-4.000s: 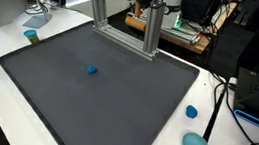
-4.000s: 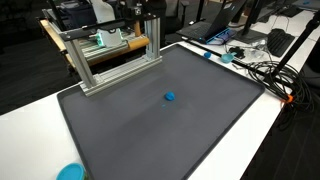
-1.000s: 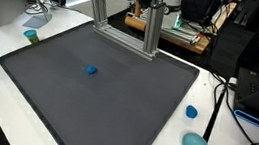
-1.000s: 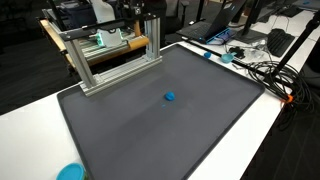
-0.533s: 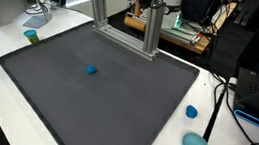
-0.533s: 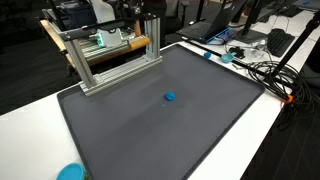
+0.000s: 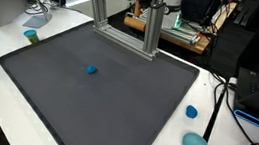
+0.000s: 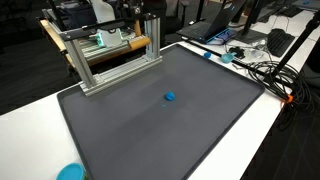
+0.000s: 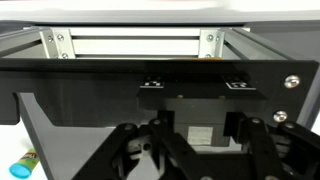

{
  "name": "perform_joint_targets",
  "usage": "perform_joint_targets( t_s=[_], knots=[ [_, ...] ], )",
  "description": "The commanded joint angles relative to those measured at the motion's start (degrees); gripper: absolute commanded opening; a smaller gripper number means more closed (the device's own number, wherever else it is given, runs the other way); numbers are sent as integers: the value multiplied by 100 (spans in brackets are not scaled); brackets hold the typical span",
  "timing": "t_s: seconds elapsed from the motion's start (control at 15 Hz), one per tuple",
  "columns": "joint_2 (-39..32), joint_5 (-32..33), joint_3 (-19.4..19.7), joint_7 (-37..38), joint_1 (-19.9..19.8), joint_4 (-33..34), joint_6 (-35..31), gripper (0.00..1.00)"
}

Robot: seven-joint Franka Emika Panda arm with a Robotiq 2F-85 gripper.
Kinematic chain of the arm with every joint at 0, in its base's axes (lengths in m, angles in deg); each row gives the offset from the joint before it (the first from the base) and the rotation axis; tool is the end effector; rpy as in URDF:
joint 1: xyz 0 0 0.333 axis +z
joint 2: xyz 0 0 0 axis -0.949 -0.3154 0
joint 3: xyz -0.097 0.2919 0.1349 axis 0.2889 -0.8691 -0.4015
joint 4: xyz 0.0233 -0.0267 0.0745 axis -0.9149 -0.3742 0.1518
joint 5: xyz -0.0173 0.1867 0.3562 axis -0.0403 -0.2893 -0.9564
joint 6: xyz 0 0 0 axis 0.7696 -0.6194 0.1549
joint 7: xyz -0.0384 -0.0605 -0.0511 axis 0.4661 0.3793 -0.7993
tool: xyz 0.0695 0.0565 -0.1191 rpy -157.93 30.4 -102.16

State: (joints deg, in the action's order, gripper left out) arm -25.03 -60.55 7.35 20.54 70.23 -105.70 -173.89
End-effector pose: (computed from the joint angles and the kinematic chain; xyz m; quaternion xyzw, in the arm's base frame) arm 0.3379 -0.0003 0.4065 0.9972 -0.0096 0.0665 0.0319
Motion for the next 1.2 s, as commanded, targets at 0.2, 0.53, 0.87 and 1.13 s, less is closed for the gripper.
perform_joint_targets(
  t_s=[0.2, 0.53, 0.87, 1.13],
  knots=[
    [115, -39, 76, -24, 31, -9, 77, 91],
    [217, -69, 151, -52, 25, -30, 150, 53],
    [321, -131, 133, 21, 19, -25, 197, 27],
    [185, -168, 82, 72, 68, -5, -1, 24]
  ],
)
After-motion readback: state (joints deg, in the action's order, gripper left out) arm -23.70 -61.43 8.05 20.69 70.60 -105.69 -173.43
